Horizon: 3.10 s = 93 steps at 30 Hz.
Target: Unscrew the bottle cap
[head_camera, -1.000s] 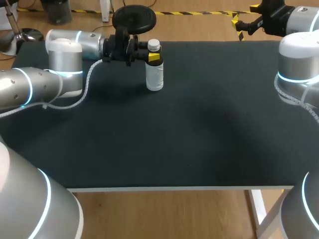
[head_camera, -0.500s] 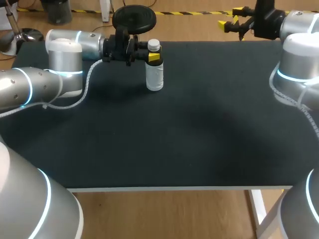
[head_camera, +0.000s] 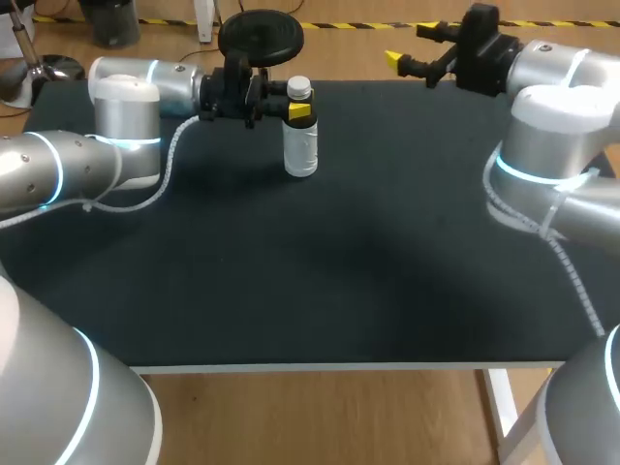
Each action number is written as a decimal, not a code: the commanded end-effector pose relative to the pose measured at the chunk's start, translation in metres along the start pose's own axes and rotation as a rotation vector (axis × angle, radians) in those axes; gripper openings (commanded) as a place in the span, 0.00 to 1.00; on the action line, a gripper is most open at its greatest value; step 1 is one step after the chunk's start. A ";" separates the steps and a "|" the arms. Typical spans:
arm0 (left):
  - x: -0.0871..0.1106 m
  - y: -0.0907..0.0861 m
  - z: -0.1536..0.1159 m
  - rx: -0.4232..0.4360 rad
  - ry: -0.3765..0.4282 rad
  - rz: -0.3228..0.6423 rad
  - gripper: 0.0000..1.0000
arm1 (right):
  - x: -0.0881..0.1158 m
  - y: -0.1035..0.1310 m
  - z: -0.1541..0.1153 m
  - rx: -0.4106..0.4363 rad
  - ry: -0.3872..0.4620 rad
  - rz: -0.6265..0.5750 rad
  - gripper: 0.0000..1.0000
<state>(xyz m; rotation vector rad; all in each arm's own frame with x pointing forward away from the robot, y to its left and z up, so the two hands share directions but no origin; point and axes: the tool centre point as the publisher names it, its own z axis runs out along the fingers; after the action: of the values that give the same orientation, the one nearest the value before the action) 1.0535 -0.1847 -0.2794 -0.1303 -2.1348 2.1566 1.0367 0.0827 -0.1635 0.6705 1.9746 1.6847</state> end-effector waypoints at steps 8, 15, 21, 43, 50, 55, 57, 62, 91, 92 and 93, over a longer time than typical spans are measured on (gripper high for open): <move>0.000 0.000 0.001 -0.001 0.000 0.000 0.00 | 0.047 -0.007 0.024 -0.033 -0.123 0.020 1.00; 0.000 0.000 0.001 -0.001 0.000 0.000 0.00 | 0.068 -0.016 0.042 -0.014 -0.137 0.004 1.00; 0.000 0.000 0.001 -0.001 0.000 0.000 0.00 | 0.079 -0.026 0.059 0.014 -0.105 0.024 1.00; 0.000 0.000 0.001 -0.001 0.000 0.000 0.00 | 0.088 -0.035 0.084 0.050 -0.005 0.048 1.00; 0.000 0.000 0.001 -0.001 0.000 0.000 0.00 | 0.091 -0.037 0.089 0.028 -0.018 0.047 1.00; 0.000 0.000 0.001 -0.001 0.000 0.000 0.00 | 0.096 -0.044 0.110 -0.023 -0.030 0.053 1.00; 0.000 0.000 0.001 -0.001 0.000 0.000 0.00 | 0.098 -0.045 0.118 -0.026 -0.027 0.055 1.00; 0.000 0.000 0.001 -0.001 0.000 0.000 0.00 | 0.100 -0.047 0.130 -0.027 -0.017 0.053 1.00; 0.000 0.000 0.001 -0.001 0.000 0.000 0.00 | 0.104 -0.058 0.160 -0.030 0.000 0.055 1.00; 0.000 0.000 0.001 -0.001 0.000 0.000 0.00 | 0.104 -0.058 0.160 -0.031 0.001 0.054 1.00; 0.000 0.000 0.001 -0.001 0.000 0.000 0.00 | 0.104 -0.058 0.161 -0.031 0.003 0.052 1.00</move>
<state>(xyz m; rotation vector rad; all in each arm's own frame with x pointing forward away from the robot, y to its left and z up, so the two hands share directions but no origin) 1.0534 -0.1846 -0.2793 -0.1301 -2.1350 2.1563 1.0488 0.2598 -0.2461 0.7151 1.9456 1.7453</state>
